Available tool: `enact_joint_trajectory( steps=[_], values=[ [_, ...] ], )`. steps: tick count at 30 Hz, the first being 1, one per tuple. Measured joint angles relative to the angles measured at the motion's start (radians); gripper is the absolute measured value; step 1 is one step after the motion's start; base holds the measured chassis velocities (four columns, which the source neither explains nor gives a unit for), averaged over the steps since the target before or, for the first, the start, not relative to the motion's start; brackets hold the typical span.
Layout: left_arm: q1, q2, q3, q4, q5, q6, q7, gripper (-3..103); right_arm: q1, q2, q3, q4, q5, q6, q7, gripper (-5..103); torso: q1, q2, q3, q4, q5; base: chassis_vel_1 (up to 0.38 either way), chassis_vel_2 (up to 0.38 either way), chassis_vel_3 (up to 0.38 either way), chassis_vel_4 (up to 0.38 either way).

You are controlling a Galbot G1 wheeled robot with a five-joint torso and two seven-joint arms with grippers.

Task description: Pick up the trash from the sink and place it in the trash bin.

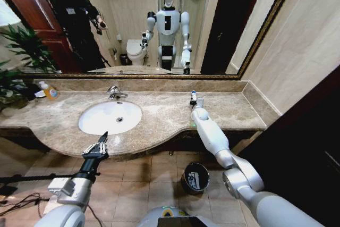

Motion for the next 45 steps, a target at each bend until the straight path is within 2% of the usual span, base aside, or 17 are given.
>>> enact_joint_trajectory(
  steps=[5, 7, 10, 16, 19, 24, 33, 35, 39, 45],
  values=[
    [0.0, 0.0, 0.0, 0.0, 0.0, 0.0, 0.0, 0, -0.025, -0.011, -0.013, 0.023, -0.046, 0.019, -0.012, 26, 0.0, 0.0, 0.0, -0.0001, 0.0, 0.0, 0.0, 0.0, 0.0],
    [0.0, 0.0, 0.0, 0.0, 0.0, 0.0, 0.0, 0, -0.054, -0.025, -0.022, 0.088, -0.047, 0.017, -0.003, 26, 0.0, 0.0, 0.0, 0.0, 0.0003, 0.0, 0.0, 0.0, 0.0],
    [0.0, 0.0, 0.0, 0.0, 0.0, 0.0, 0.0, 0, -0.089, -0.049, -0.034, 0.169, -0.028, 0.003, 0.015, 26, 0.0, 0.0, 0.0, 0.0, 0.0001, 0.0, 0.0, 0.0, 0.0],
    [0.0, 0.0, 0.0, 0.0, 0.0, 0.0, 0.0, 0, -0.241, -0.161, -0.058, 0.475, 0.067, -0.051, 0.078, 26, 0.0, 0.0, 0.0, 0.0, 0.0002, 0.0, 0.0, 0.0, 0.0],
    [0.0, 0.0, 0.0, 0.0, 0.0, 0.0, 0.001, 0, -0.291, -0.19, -0.057, 0.554, 0.083, -0.056, 0.089, 26, 0.0, 0.0, 0.0, -0.0001, 0.0001, 0.0, 0.0, 0.0, 0.0],
    [0.0, 0.0, 0.0, 0.0, 0.0, 0.0, 0.0, 0, -0.486, -0.263, -0.022, 0.778, 0.123, -0.058, 0.108, 26, 0.0, 0.0, 0.0, -0.0001, 0.0004, 0.0, 0.0, 0.0, 0.0],
    [0.0, 0.0, 0.0, 0.0, 0.0, 0.0, 0.0, 0, -0.716, -0.328, 0.069, 0.986, 0.139, -0.039, 0.081, 26, 0.0, 0.0, 0.0, -0.0001, 0.0002, 0.0, 0.0, 0.0, 0.0],
    [0.0, 0.0, 0.0, 0.0, 0.0, 0.0, 0.0, 0, -0.761, -0.332, 0.087, 1.011, 0.134, -0.029, 0.074, 26, 0.0, 0.0, 0.0, 0.0, 0.0001, 0.0, 0.0, 0.0, 0.0],
    [0.0, 0.0, 0.0, 0.0, 0.0, 0.0, 0.0, 0, -0.98, -0.299, 0.162, 1.092, 0.064, 0.025, 0.055, 26, 0.0, 0.0, 0.0, -0.0002, 0.0003, 0.0, 0.0, 0.0, 0.0],
    [0.0, 0.0, 0.0, 0.0, 0.0, 0.0, 0.0, 0, -1.132, -0.264, 0.216, 1.134, -0.008, 0.068, 0.001, 26, 0.0, 0.0, 0.0, 0.0, 0.0003, 0.0, 0.0, 0.0, 0.0]
  ],
)
